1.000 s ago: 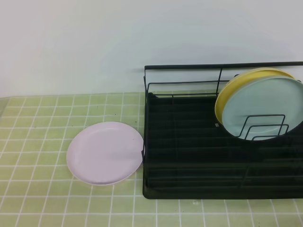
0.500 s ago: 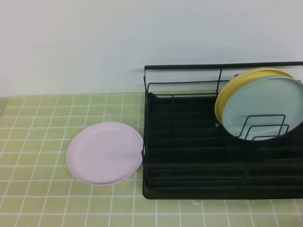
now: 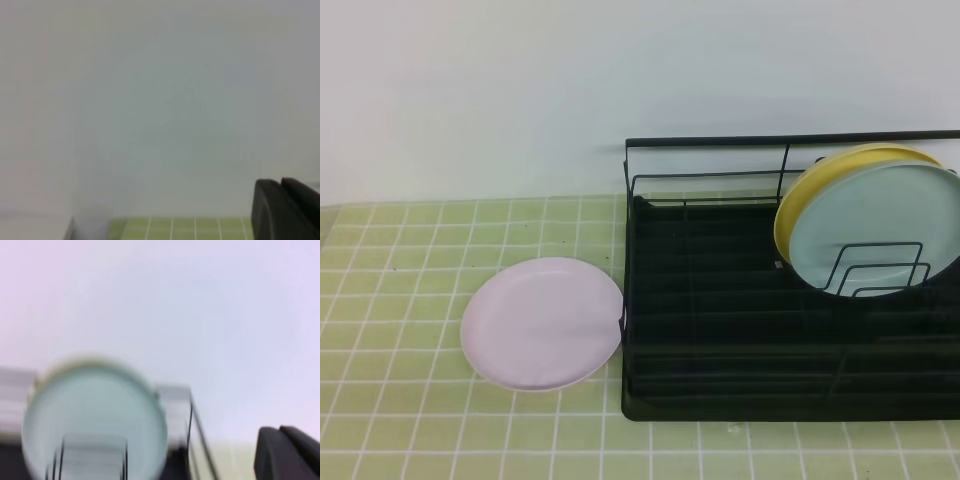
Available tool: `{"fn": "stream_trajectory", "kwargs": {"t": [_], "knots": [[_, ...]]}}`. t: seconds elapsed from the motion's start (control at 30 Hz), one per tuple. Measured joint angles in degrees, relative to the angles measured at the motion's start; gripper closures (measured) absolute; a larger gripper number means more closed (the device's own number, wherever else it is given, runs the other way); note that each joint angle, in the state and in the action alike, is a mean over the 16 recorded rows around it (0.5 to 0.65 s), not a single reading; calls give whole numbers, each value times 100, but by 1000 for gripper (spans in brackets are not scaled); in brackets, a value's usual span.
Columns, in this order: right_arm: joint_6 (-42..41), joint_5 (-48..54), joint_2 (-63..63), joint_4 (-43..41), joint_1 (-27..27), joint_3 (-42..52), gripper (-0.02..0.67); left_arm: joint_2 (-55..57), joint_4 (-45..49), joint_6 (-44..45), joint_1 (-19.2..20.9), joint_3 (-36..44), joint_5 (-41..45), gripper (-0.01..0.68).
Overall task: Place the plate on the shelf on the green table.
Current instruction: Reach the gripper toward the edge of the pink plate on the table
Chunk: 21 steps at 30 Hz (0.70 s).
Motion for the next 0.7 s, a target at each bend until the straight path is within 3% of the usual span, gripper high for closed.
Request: {"fn": "stream_trajectory", "kwargs": {"t": [0.4,0.57,0.7], "knots": [[-611,-2299,4,130,0,-42,650,64,-178,48,0,-114,680,673],[-884,-2360,8,235,0,-44,650,397,-178,51,0,-523,941,673],[-1047,-1790,19,276,0,-167,650,961,-178,62,0,-1076,1407,673]]}}
